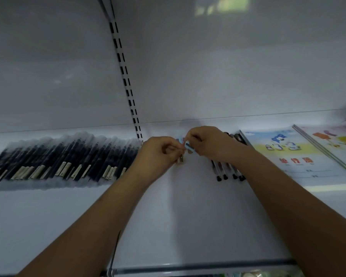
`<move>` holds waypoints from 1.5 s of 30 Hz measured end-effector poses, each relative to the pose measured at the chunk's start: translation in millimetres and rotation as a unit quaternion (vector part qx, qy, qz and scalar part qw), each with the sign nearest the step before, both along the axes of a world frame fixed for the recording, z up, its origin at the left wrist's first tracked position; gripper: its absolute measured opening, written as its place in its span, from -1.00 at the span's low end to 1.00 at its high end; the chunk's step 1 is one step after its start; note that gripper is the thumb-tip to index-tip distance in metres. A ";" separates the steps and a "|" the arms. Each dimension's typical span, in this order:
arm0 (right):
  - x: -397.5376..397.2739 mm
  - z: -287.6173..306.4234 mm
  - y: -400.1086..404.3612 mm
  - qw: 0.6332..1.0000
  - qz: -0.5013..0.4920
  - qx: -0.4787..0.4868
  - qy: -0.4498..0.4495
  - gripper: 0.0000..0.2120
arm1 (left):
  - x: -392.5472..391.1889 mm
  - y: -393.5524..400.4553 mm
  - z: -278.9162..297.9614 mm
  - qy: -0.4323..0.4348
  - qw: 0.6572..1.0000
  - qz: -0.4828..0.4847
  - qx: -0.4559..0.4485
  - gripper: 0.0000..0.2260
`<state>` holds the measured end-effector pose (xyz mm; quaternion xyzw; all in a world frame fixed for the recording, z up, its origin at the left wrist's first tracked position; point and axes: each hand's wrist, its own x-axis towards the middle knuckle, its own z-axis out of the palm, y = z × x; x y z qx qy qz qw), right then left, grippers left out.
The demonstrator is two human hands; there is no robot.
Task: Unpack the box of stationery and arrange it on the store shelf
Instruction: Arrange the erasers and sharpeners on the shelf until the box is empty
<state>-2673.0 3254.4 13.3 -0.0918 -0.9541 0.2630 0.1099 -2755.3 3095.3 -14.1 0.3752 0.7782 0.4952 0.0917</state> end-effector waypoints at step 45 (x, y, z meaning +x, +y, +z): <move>34.6 -7.8 -24.0 0.966 -0.004 0.256 -0.046 -0.78 | 8.8 -17.8 5.9 0.225 0.961 -0.069 -0.147 -0.79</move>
